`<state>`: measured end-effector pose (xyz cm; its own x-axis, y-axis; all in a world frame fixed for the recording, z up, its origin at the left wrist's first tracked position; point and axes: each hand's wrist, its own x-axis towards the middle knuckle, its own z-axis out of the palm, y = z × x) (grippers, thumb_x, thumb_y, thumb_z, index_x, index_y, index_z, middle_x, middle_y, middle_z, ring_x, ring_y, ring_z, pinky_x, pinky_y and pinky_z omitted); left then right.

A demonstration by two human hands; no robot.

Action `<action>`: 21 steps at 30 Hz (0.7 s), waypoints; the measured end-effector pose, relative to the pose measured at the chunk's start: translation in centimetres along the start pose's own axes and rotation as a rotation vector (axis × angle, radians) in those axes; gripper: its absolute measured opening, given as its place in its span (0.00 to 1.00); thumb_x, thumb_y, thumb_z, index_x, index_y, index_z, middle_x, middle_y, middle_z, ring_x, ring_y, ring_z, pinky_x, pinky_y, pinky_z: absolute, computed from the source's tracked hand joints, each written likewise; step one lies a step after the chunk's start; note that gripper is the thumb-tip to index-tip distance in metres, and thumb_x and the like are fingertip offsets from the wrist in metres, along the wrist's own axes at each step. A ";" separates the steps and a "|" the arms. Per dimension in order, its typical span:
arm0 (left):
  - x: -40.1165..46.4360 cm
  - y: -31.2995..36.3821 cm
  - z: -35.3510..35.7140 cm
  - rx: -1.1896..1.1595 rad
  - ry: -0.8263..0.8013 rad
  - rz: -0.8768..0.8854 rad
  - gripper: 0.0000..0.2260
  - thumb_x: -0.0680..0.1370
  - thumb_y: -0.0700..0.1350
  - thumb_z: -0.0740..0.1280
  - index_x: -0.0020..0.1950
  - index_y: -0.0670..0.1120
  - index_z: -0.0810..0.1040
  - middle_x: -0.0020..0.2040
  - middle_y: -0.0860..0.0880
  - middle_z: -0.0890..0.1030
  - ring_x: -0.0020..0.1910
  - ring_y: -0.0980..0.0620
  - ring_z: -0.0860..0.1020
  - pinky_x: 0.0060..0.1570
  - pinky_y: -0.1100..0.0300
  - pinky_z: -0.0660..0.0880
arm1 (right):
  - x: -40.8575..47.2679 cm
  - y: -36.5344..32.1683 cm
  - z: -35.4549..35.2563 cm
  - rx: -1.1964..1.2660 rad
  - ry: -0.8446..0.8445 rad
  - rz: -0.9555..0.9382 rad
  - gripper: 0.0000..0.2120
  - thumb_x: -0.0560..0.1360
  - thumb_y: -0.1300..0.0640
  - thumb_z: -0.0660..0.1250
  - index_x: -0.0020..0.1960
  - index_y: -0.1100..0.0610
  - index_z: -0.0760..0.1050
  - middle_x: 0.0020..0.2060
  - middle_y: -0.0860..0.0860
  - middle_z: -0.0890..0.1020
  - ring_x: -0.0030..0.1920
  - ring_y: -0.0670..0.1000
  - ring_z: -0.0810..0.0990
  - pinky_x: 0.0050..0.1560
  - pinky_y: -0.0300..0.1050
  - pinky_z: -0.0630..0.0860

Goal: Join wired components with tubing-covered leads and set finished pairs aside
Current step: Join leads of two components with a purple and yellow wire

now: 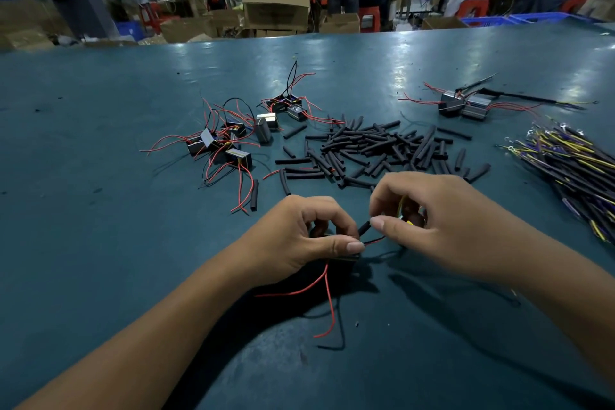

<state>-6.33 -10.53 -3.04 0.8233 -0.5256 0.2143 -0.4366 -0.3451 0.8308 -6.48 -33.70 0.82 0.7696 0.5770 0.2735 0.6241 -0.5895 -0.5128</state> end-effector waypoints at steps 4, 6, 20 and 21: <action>0.0 0.1 0.1 0.017 -0.002 0.020 0.02 0.74 0.46 0.75 0.44 0.49 0.83 0.39 0.57 0.77 0.34 0.58 0.71 0.37 0.66 0.66 | 0.0 -0.6 0.2 -0.048 -0.036 -0.097 0.05 0.76 0.43 0.68 0.47 0.44 0.77 0.40 0.39 0.77 0.43 0.43 0.77 0.42 0.31 0.68; 0.0 0.2 0.1 0.027 -0.005 0.026 0.03 0.74 0.45 0.75 0.44 0.50 0.83 0.38 0.58 0.77 0.34 0.61 0.71 0.37 0.69 0.65 | 0.0 -0.7 0.4 -0.070 -0.054 -0.112 0.06 0.76 0.42 0.67 0.47 0.44 0.77 0.39 0.38 0.76 0.43 0.40 0.76 0.42 0.31 0.67; -0.1 0.6 0.9 0.038 0.042 0.050 0.05 0.74 0.44 0.75 0.45 0.44 0.82 0.27 0.62 0.71 0.27 0.61 0.64 0.30 0.72 0.60 | 0.2 -0.9 1.4 -0.031 0.020 -0.043 0.06 0.75 0.51 0.67 0.40 0.48 0.74 0.34 0.40 0.73 0.38 0.42 0.74 0.38 0.31 0.67; 0.0 0.5 1.0 0.023 0.047 0.050 0.04 0.75 0.43 0.75 0.45 0.45 0.82 0.28 0.64 0.74 0.27 0.62 0.65 0.31 0.72 0.62 | 0.2 -0.9 1.3 -0.032 0.026 -0.036 0.07 0.76 0.52 0.68 0.40 0.49 0.74 0.33 0.40 0.74 0.38 0.41 0.74 0.38 0.30 0.67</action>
<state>-6.91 -11.48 -3.14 0.8164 -0.5056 0.2792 -0.4850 -0.3377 0.8067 -7.00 -32.30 0.23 0.7498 0.5834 0.3122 0.6549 -0.5871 -0.4759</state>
